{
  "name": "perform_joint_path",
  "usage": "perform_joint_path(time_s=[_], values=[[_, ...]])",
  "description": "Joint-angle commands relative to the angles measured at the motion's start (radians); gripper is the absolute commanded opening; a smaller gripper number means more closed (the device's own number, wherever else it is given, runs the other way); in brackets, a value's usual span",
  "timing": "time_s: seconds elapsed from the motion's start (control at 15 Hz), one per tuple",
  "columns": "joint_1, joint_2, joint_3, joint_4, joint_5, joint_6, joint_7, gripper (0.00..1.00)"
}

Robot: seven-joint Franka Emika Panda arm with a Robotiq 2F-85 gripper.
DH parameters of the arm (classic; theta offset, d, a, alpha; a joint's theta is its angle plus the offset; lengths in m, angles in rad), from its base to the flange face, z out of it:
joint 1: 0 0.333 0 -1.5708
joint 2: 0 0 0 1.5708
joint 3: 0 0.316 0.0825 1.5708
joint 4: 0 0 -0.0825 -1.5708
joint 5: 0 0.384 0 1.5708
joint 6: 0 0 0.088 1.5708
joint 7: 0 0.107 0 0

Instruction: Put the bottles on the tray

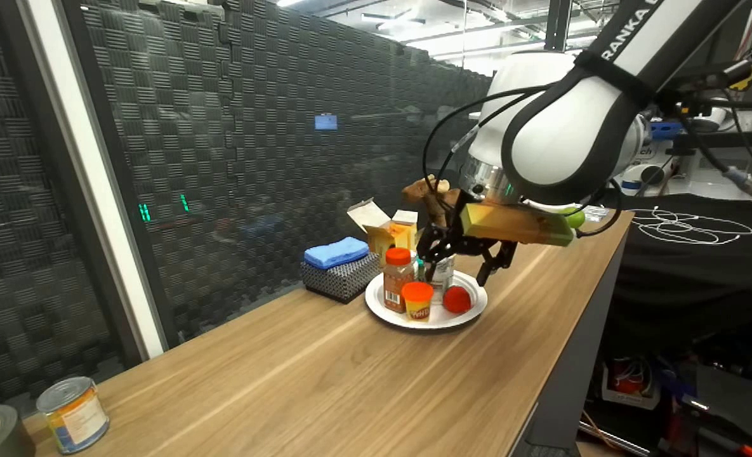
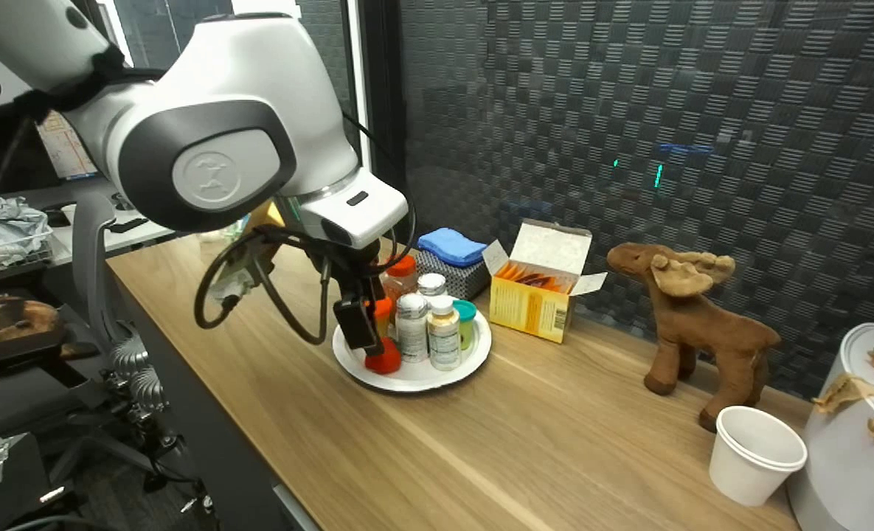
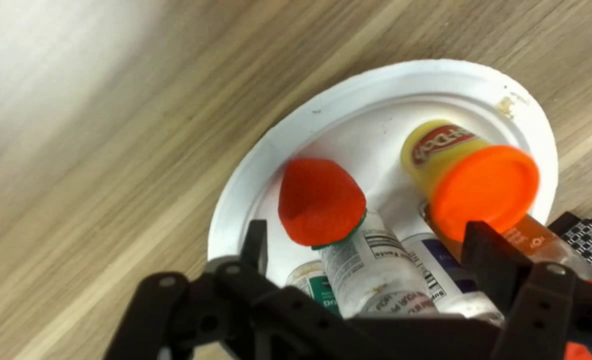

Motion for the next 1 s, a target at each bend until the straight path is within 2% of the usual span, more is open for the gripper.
perform_joint_path(time_s=[0.0,0.13,0.27,0.47,0.6,0.67,0.8,0.93], values=[[-0.003,-0.145,-0.007,-0.028,-0.009,-0.106,0.048,1.00],[-0.024,-0.206,0.009,0.002,-0.025,-0.227,0.052,1.00],[-0.046,-0.253,0.023,0.049,-0.048,-0.404,0.031,1.00],[-0.053,-0.297,0.020,0.138,0.055,-0.655,-0.108,1.00],[-0.051,-0.318,0.003,0.197,0.152,-0.812,-0.256,1.00],[-0.070,-0.297,0.034,0.143,0.092,-0.703,-0.152,1.00],[-0.073,-0.314,0.029,0.180,0.130,-0.783,-0.218,1.00],[-0.073,-0.315,0.029,0.184,0.134,-0.793,-0.232,1.00]])
